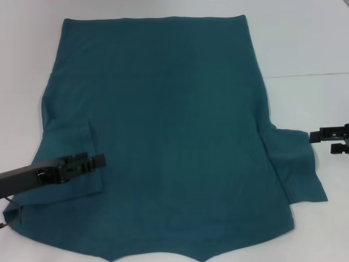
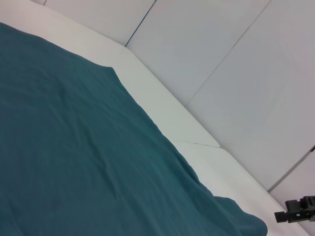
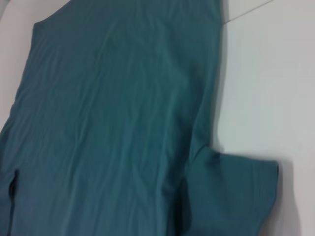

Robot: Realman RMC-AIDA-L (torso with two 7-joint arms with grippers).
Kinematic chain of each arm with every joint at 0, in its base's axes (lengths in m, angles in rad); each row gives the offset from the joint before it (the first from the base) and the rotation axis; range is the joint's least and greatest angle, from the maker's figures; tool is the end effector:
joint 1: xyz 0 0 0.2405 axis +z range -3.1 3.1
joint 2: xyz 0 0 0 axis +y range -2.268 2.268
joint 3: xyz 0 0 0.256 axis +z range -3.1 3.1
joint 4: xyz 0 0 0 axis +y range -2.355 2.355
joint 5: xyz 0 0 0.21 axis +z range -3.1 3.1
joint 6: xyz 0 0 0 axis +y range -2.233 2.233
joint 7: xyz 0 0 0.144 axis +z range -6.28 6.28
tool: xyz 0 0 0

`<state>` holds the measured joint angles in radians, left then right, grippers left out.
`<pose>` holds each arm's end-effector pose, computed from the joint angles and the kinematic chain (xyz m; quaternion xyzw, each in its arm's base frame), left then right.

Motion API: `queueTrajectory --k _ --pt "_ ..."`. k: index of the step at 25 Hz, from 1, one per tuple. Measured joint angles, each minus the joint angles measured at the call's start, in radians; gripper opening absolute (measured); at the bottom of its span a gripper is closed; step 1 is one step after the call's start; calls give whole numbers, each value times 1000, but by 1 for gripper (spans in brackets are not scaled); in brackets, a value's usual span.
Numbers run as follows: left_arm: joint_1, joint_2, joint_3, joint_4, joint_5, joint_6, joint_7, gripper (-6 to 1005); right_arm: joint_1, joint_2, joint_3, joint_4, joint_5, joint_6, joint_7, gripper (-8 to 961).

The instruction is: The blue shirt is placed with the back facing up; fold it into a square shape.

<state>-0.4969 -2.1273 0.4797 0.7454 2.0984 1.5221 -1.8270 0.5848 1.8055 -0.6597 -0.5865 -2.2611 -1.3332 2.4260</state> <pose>-0.2856 0.3296 0.0172 -0.8339 -0.4472 -0.2834 0.1559 0.3412 0.3728 0.1046 -0.7119 0.6536 0.1357 0.2182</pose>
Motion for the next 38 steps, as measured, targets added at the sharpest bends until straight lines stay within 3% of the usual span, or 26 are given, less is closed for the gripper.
queueTrajectory --k 12,24,32,38 --pt "-7 -11 0 0 0 -16 -1 736 43 53 -17 21 -54 87 25 886" --pt "-11 -11 0 0 0 -20 -2 737 68 59 -23 67 -86 126 17 858" --pt "-11 -11 3 0 0 -25 -2 736 59 80 -3 68 -79 131 2 840" --pt "-14 -14 6 0 0 -25 -2 737 58 84 34 69 -78 122 -16 826"
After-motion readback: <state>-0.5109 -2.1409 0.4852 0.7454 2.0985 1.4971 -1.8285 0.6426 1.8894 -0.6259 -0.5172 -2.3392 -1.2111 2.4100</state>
